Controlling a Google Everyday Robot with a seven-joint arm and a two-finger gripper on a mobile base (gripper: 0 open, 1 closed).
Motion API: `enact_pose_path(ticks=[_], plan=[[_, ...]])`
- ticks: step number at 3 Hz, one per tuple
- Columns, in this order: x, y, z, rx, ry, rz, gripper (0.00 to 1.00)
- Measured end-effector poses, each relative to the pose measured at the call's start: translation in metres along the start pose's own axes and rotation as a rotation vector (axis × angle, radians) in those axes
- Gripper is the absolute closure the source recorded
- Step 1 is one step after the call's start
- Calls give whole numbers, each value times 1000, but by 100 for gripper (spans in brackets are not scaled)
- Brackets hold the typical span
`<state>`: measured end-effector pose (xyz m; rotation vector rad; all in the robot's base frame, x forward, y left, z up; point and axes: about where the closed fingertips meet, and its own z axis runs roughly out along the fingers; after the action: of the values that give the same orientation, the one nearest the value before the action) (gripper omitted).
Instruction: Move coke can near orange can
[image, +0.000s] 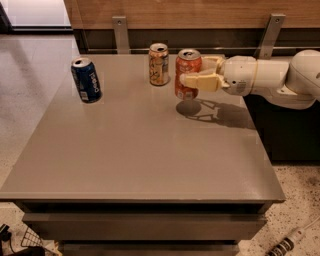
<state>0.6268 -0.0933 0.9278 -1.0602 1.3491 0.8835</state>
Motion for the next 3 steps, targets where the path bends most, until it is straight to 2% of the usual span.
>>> enact_pose_path(ticks=[1,2,3], plan=[[13,-52,-13,79,0,1,100],[31,-89,-19,157,14,-12,100],[48,-112,-12,190,-3,-25,100]])
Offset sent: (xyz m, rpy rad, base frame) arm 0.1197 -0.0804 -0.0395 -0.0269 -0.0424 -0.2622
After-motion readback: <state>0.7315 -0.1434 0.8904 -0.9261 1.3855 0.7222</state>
